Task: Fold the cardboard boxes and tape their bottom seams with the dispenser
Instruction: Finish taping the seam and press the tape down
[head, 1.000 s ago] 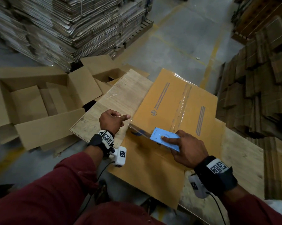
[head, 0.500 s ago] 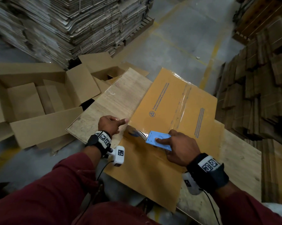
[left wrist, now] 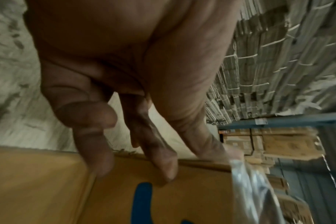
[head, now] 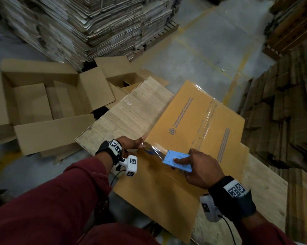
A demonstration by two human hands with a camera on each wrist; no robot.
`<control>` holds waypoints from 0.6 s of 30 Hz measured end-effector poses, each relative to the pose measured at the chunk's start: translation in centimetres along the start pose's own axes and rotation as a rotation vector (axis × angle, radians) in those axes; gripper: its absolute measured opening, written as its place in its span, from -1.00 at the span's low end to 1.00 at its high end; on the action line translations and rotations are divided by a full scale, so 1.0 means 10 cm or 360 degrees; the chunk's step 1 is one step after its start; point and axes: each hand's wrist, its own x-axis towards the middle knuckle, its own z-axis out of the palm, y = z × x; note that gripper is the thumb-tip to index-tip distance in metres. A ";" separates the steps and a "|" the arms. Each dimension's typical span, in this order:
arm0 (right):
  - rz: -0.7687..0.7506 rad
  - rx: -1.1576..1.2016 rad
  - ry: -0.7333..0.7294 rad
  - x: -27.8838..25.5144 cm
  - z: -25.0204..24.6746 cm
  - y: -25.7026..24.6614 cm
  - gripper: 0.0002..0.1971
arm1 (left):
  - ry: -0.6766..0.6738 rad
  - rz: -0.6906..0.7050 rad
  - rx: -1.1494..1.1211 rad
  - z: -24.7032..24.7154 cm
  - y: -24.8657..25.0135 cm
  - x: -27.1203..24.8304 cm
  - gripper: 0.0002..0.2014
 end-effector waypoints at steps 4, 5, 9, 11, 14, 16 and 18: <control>-0.0028 0.0005 -0.0014 0.04 -0.04 0.04 -0.49 | -0.0231 -0.0008 0.0153 -0.03 -0.08 0.28 -0.09; -0.0037 0.0006 -0.0016 0.05 -0.04 0.05 -0.50 | -0.0285 -0.0015 0.0142 -0.04 -0.08 0.32 -0.05; -0.0062 0.0016 -0.0007 0.06 -0.06 0.07 -0.51 | -0.0343 -0.0141 0.0130 -0.11 -0.07 0.45 -0.15; -0.0043 0.0051 -0.0009 0.05 -0.06 0.05 -0.50 | -0.0370 -0.0155 0.0129 -0.11 -0.05 0.33 -0.23; -0.0012 0.0127 -0.0015 0.05 -0.03 0.05 -0.34 | -0.0335 -0.0136 0.0170 -0.07 0.00 0.13 -0.26; 0.0007 0.0120 -0.0038 0.04 -0.05 0.03 -0.43 | -0.0307 -0.0098 0.0128 -0.03 -0.04 0.16 -0.27; 0.0017 0.0095 -0.0067 0.04 -0.08 0.02 -0.49 | -0.0222 -0.0045 0.0117 -0.01 -0.07 0.24 -0.28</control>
